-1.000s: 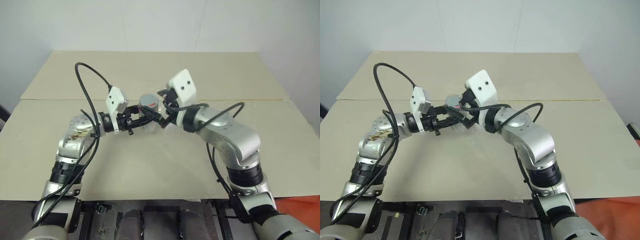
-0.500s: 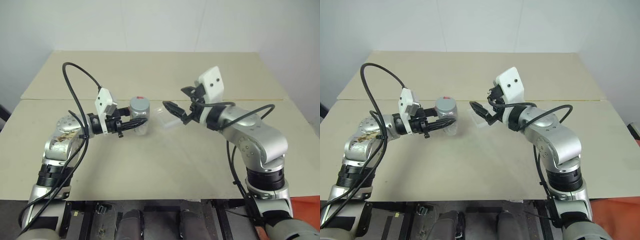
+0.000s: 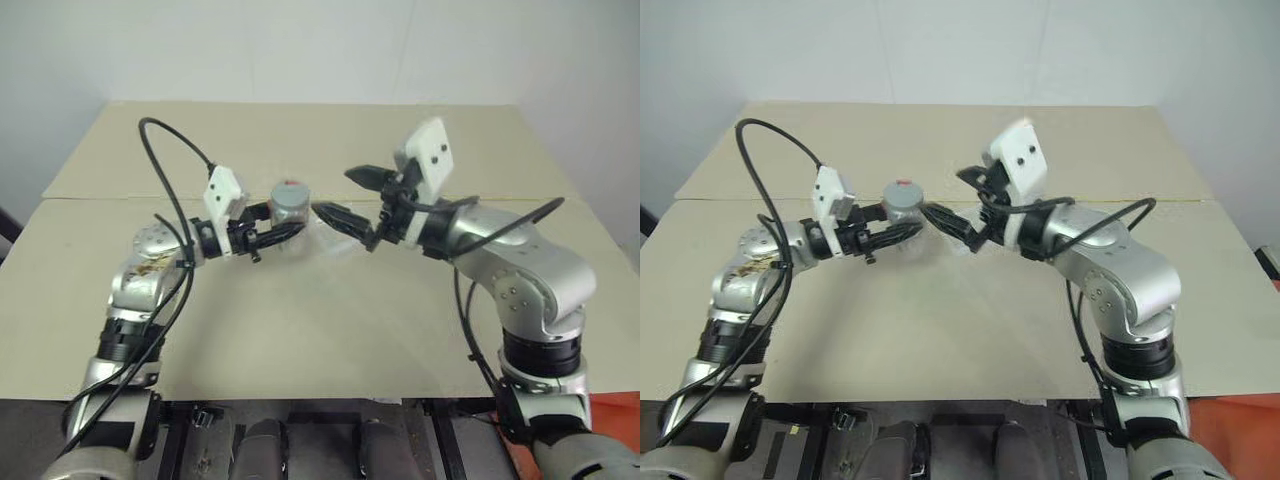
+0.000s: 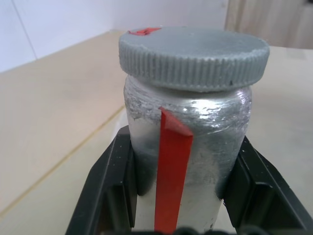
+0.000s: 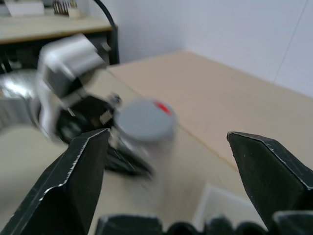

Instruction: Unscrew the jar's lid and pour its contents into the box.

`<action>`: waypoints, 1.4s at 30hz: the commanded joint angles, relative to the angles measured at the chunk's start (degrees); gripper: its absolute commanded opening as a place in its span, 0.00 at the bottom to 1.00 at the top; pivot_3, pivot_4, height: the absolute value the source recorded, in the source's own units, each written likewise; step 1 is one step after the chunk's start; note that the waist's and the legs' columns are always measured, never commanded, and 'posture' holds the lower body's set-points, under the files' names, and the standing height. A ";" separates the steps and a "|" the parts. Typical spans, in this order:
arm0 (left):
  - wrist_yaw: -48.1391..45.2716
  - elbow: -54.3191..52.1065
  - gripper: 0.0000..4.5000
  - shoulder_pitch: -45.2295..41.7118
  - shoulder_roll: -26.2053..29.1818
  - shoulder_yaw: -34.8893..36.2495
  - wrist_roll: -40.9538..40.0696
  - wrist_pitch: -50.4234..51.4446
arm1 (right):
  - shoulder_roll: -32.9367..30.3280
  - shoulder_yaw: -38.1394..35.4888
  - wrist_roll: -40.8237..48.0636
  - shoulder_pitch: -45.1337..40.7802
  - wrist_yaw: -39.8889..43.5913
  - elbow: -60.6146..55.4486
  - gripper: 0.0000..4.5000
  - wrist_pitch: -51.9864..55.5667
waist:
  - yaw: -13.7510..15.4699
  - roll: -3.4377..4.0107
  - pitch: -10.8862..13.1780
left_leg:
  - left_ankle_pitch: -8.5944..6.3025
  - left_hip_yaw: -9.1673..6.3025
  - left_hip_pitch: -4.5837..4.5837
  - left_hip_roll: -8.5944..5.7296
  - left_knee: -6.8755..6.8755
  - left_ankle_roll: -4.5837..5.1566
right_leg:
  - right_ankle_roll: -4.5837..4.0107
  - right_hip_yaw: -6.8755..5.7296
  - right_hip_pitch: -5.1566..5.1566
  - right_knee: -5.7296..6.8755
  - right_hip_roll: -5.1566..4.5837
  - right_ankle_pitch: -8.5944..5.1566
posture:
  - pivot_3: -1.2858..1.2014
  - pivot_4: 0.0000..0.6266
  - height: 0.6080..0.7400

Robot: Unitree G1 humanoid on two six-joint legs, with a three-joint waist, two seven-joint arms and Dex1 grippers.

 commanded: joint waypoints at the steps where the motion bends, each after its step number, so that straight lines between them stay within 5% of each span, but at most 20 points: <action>1: 0.25 -0.67 0.42 -1.15 -0.64 0.02 0.28 -1.57 | 2.82 2.88 -3.05 -2.13 -4.71 0.69 0.99 0.48 | -0.15 0.00 0.00 | 0.00 0.00 0.00 0.01 -0.01 0.00 | 0.00 0.01 -0.03 0.00 0.00 0.00 | 0.52 0.24 1.00; 13: -0.75 -0.41 0.42 -1.66 -1.28 0.50 0.39 -2.07 | 8.42 8.24 -15.44 -4.88 -12.52 8.92 0.99 -3.04 | 0.07 0.01 0.00 | 0.08 0.09 -0.44 -0.04 -0.02 -0.09 | -0.01 0.04 -0.57 0.48 -0.03 0.01 | 0.52 0.24 1.00; 42: -1.95 -3.50 0.42 0.99 2.53 2.88 -2.13 -0.97 | 0.40 2.49 -9.78 2.03 -4.90 0.60 0.99 -1.66 | 0.05 0.00 0.00 | 0.08 0.01 -0.44 -0.03 -0.02 -0.08 | -0.01 0.04 -0.57 0.46 -0.02 0.01 | 0.52 0.24 1.00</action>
